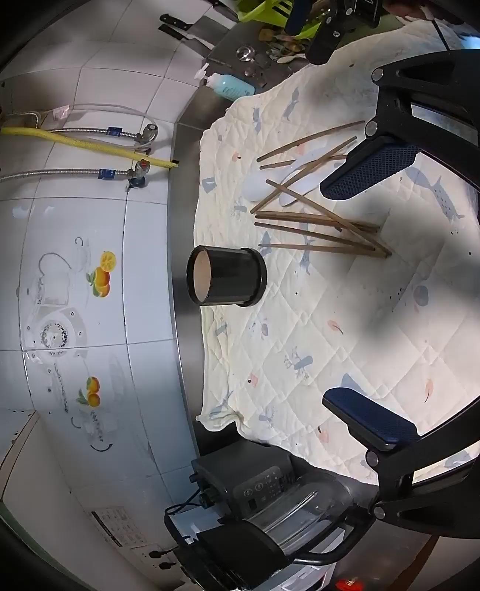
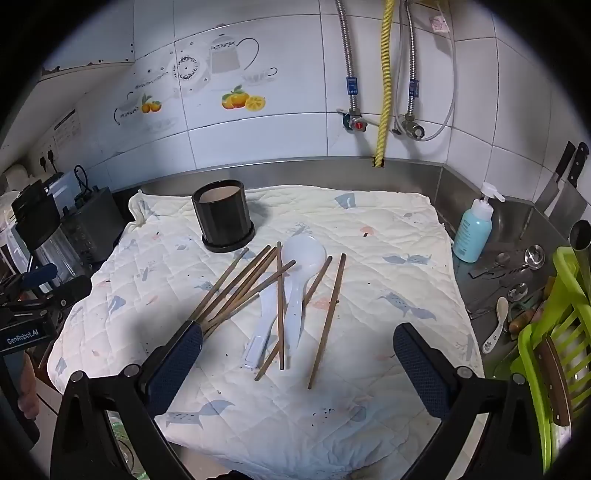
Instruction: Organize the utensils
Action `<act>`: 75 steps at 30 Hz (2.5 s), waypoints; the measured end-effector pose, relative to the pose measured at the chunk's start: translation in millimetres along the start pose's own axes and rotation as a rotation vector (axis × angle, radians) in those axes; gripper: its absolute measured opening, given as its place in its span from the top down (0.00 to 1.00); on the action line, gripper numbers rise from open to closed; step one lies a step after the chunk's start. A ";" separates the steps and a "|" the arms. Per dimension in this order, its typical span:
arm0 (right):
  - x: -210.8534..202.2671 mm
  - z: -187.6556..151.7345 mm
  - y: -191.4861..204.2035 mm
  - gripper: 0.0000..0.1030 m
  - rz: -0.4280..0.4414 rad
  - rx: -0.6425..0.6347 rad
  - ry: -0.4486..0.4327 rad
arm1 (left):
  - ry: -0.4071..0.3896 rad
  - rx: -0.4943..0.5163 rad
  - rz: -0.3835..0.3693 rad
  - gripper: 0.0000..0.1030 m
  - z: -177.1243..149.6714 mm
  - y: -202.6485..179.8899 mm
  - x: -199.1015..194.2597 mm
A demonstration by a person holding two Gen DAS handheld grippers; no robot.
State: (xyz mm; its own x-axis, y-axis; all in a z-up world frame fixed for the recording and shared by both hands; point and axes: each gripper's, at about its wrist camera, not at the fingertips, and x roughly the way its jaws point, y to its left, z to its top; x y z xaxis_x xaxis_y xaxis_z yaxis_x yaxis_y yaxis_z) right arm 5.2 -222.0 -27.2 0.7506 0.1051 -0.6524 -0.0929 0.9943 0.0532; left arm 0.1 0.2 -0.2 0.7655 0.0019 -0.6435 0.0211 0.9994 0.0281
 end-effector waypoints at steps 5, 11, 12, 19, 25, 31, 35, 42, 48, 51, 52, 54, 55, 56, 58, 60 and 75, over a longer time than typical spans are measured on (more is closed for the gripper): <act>5.6 2.5 2.7 0.00 0.000 0.004 0.007 | 0.000 0.018 0.002 0.00 -1.7 -2.1 -3.0; -1.3 1.3 6.3 0.00 0.014 0.008 -0.020 | 0.008 0.017 -0.005 0.00 4.6 -16.1 3.2; -1.7 0.9 7.9 0.00 0.017 0.007 -0.022 | 0.008 0.014 -0.002 0.00 5.1 -17.7 3.1; -0.6 3.4 10.5 0.00 0.027 0.004 -0.020 | 0.003 -0.017 -0.021 0.00 0.7 5.9 0.1; -0.6 4.0 15.3 0.00 0.032 -0.004 -0.026 | 0.020 -0.013 -0.029 0.00 -0.3 6.6 1.5; -0.2 3.8 15.8 0.00 0.037 -0.004 -0.028 | 0.018 -0.011 -0.026 0.00 0.2 5.2 2.3; 0.9 4.0 16.0 0.00 0.040 -0.003 -0.028 | 0.020 -0.011 -0.026 0.00 -0.1 5.2 2.9; 0.6 5.1 16.2 0.00 0.040 -0.001 -0.028 | 0.022 -0.006 -0.025 0.00 1.5 3.1 4.7; 0.8 6.6 15.9 0.00 0.048 0.006 -0.029 | 0.022 -0.008 -0.028 0.00 1.5 1.6 5.9; 1.4 6.4 16.3 0.00 0.053 0.003 -0.029 | 0.024 -0.011 -0.023 0.00 2.3 0.9 6.7; 2.2 6.4 16.9 0.00 0.055 0.002 -0.026 | 0.025 -0.014 -0.020 0.00 2.5 1.3 7.1; 2.9 5.8 16.9 0.00 0.057 0.002 -0.026 | 0.026 -0.018 -0.018 0.00 2.0 2.3 8.0; 3.2 5.8 17.2 0.00 0.059 0.001 -0.025 | 0.027 -0.019 -0.017 0.00 2.0 2.5 8.4; 3.3 5.9 17.6 0.00 0.061 0.002 -0.025 | 0.027 -0.020 -0.016 0.00 2.1 2.6 8.8; 3.6 6.1 18.1 0.00 0.063 0.000 -0.025 | 0.029 -0.021 -0.016 0.00 2.2 2.8 9.6; 3.9 6.0 18.7 0.00 0.063 0.000 -0.025 | 0.029 -0.021 -0.017 0.00 1.5 6.7 11.1; 9.7 8.9 24.4 0.00 0.063 -0.002 -0.017 | 0.048 -0.030 -0.013 0.00 2.3 11.3 19.9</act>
State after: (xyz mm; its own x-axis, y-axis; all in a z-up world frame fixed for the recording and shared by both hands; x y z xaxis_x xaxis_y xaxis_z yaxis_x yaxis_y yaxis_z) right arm 16.0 -196.6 -25.5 0.7541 0.1682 -0.6349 -0.1421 0.9855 0.0924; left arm 17.0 11.4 -11.0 0.7337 -0.0100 -0.6794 0.0109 0.9999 -0.0030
